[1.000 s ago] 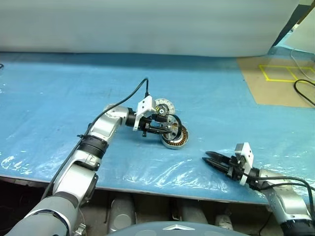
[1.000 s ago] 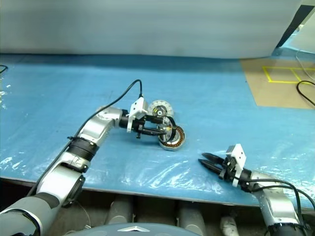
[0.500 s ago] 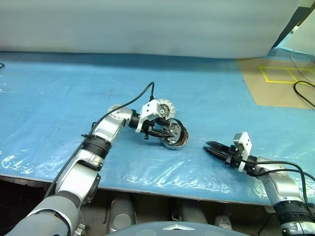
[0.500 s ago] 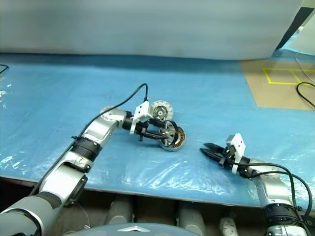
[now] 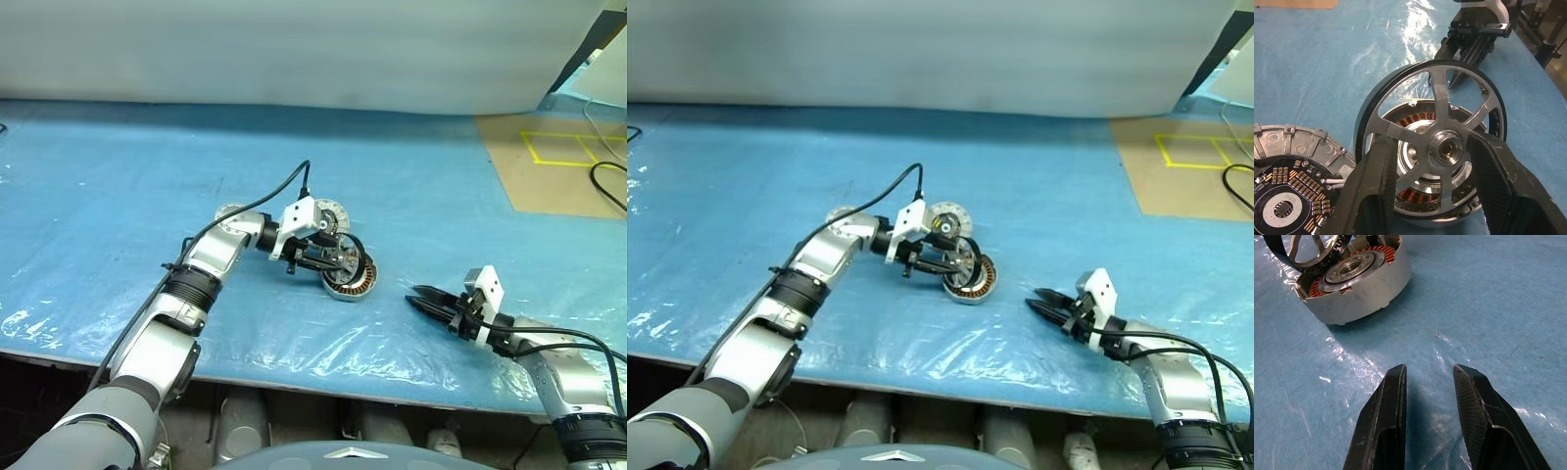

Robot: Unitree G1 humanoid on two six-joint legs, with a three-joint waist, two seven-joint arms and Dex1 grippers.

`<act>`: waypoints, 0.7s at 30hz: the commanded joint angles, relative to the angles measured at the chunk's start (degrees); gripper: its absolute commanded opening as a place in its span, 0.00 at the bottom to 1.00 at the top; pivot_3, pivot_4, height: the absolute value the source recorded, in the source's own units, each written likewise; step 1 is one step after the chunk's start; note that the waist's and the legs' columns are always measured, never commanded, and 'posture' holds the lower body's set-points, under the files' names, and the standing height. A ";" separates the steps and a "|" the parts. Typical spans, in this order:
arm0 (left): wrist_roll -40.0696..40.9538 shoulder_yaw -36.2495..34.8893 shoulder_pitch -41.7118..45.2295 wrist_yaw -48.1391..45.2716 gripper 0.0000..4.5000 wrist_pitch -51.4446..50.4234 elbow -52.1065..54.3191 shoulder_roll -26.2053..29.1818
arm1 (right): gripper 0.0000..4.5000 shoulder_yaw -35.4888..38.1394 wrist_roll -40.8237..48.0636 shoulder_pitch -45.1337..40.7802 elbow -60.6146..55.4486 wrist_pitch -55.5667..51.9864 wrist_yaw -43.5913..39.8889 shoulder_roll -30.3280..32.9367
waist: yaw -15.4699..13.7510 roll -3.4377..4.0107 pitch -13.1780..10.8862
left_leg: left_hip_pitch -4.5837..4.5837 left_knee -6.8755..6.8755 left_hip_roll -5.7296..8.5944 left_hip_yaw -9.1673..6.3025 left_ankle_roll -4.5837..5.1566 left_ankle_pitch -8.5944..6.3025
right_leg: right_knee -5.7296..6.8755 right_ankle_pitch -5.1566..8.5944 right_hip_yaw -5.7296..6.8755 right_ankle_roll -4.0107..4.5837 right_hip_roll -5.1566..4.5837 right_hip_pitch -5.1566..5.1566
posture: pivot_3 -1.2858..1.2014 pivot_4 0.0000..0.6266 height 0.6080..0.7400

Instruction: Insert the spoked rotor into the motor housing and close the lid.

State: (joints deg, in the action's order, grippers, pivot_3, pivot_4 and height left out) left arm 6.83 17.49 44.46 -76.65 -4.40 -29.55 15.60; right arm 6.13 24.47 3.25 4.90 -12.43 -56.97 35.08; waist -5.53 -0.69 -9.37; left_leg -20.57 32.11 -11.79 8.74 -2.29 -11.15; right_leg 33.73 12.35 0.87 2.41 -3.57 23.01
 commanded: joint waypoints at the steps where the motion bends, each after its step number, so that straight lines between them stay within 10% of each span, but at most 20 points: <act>1: -1.17 1.51 -0.16 -0.48 0.43 -0.50 0.22 0.15 | 0.35 -0.92 -1.34 0.84 0.71 -1.02 0.21 0.06 | 0.00 0.00 0.00 | 0.01 0.00 0.00 0.00 0.00 0.00 | 0.00 0.00 0.00 0.00 0.00 -0.01 | 0.52 0.24 1.00; 21: -1.93 2.94 -1.14 -1.33 0.43 -1.18 2.47 1.50 | 0.35 -0.86 -2.01 -0.24 2.91 -0.16 0.04 0.25 | 0.08 0.00 0.00 | 0.03 -0.08 0.00 0.00 -0.01 -0.01 | -0.05 0.00 0.01 0.00 -0.02 -0.02 | 0.52 0.24 1.00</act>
State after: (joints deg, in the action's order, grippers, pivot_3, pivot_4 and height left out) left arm 6.32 19.14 43.79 -78.18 -5.48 -27.18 16.77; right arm 6.01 24.42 2.42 5.98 -11.90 -57.39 35.09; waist -5.45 -0.68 -9.37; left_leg -20.54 32.04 -11.78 8.74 -2.31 -11.15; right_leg 33.69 12.36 0.88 2.41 -3.61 22.99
